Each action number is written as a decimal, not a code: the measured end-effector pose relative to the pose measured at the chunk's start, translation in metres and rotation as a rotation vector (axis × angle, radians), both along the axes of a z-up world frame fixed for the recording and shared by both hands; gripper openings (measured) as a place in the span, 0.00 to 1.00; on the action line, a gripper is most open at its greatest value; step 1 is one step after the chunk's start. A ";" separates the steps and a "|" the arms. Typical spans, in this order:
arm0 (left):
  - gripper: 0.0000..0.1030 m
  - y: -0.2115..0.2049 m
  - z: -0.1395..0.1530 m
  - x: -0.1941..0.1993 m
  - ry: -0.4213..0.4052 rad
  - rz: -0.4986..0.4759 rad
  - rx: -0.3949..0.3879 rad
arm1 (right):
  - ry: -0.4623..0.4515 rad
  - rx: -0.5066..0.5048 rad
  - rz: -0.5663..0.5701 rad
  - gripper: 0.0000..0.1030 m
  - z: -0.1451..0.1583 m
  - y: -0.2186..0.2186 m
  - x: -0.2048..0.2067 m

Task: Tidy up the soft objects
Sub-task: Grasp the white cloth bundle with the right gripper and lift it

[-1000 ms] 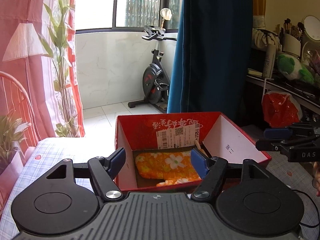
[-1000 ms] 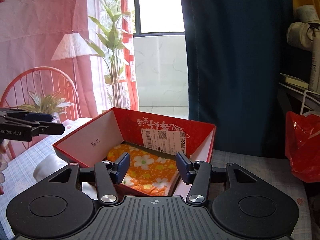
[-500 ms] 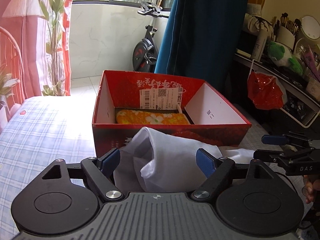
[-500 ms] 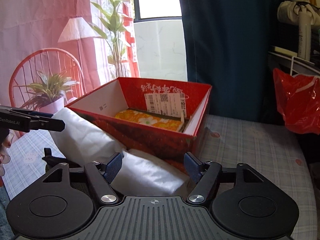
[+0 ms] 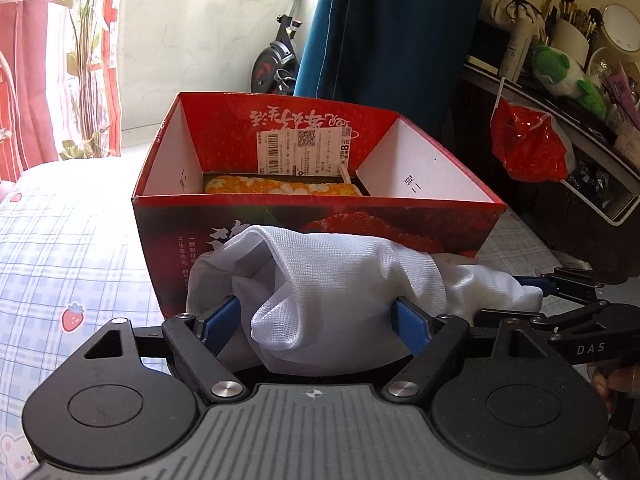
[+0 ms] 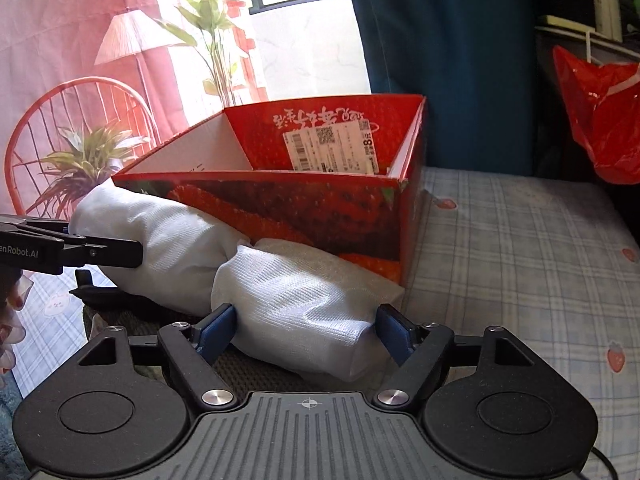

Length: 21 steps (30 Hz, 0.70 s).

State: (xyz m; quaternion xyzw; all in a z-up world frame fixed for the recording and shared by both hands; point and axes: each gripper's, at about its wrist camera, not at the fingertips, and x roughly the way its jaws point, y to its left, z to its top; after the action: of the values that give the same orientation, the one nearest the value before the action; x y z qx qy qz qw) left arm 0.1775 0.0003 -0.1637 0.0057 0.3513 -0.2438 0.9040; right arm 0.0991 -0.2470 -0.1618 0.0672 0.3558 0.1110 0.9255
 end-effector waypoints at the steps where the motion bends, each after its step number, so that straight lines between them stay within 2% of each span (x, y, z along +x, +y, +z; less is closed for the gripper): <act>1: 0.82 0.000 -0.001 0.001 0.005 -0.001 -0.003 | 0.004 0.001 0.001 0.72 -0.001 0.000 0.001; 5: 0.82 -0.002 -0.006 0.007 0.035 -0.008 -0.013 | 0.019 0.022 -0.003 0.68 -0.008 0.000 0.005; 10: 0.80 -0.003 -0.008 0.010 0.055 -0.001 -0.023 | 0.029 0.015 0.008 0.53 -0.012 0.002 0.010; 11: 0.74 -0.003 -0.008 0.010 0.057 -0.005 -0.026 | 0.032 0.012 0.009 0.52 -0.012 0.002 0.010; 12: 0.61 -0.005 -0.007 0.011 0.060 -0.013 -0.029 | 0.033 0.010 0.010 0.49 -0.011 0.002 0.011; 13: 0.53 -0.006 -0.007 0.010 0.061 -0.023 -0.028 | 0.033 0.008 0.010 0.47 -0.011 0.002 0.011; 14: 0.39 -0.007 -0.005 0.010 0.061 -0.035 -0.019 | 0.033 0.007 0.011 0.45 -0.010 0.002 0.011; 15: 0.32 -0.009 -0.003 0.008 0.055 -0.043 -0.009 | 0.030 0.004 0.013 0.43 -0.009 0.003 0.010; 18: 0.23 -0.016 0.005 0.000 0.003 -0.073 0.039 | 0.018 -0.003 0.019 0.37 -0.004 0.004 0.008; 21: 0.22 -0.018 0.015 -0.006 -0.032 -0.085 0.047 | -0.006 0.002 0.021 0.34 0.005 0.002 0.003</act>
State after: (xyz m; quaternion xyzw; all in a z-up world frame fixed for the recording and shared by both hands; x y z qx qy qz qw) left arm 0.1710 -0.0173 -0.1483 0.0457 0.3418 -0.2737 0.8979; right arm 0.1025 -0.2446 -0.1566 0.0644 0.3535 0.1211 0.9253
